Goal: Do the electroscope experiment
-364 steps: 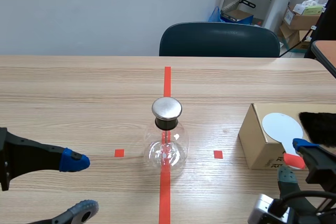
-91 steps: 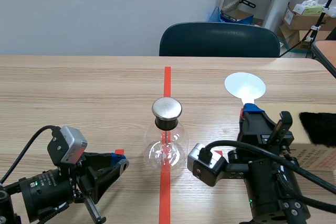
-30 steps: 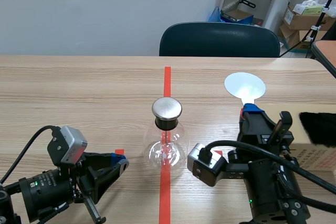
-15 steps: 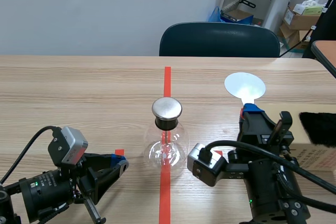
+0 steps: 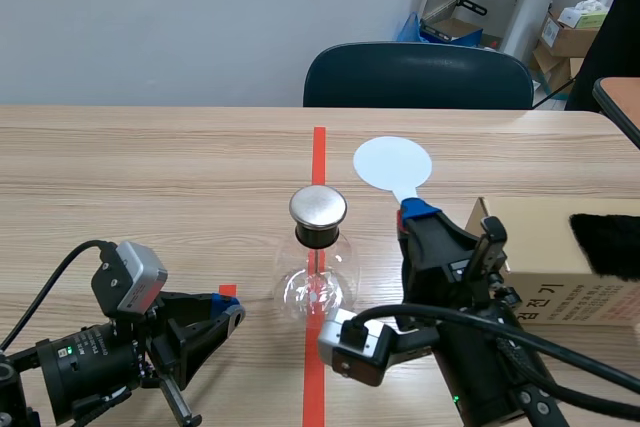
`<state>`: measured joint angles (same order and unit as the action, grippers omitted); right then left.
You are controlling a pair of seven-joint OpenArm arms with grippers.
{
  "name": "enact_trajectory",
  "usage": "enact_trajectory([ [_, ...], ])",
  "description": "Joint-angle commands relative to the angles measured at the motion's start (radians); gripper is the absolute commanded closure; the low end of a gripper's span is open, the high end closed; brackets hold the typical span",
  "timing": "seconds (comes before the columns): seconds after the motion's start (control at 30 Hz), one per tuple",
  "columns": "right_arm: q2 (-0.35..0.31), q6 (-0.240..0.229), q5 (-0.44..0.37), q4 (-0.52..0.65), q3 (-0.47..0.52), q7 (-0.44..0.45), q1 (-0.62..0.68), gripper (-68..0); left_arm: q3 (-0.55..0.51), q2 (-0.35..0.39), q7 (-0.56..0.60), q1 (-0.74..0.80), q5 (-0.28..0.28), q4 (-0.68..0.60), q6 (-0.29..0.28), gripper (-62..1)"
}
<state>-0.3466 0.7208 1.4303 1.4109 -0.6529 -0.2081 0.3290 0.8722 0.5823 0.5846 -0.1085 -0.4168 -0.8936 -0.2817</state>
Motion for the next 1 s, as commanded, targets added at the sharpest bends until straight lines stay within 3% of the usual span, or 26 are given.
enact_trajectory([
  [0.0, -0.008, 0.016, 0.005, 0.015, 0.003, 0.023, -0.024, -0.9, -0.001, -0.003, 0.017, -0.002, -0.006, -0.017, 0.002, -8.5],
  [0.5, -0.008, 0.020, 0.005, 0.015, 0.003, 0.254, -0.027, -0.9, -0.001, -0.003, 0.017, -0.002, -0.006, -0.017, 0.002, -8.5],
  [0.97, -0.008, 0.019, 0.005, 0.015, 0.003, 0.283, -0.027, -0.9, -0.001, -0.005, 0.017, -0.003, -0.006, -0.017, 0.002, -8.5],
])
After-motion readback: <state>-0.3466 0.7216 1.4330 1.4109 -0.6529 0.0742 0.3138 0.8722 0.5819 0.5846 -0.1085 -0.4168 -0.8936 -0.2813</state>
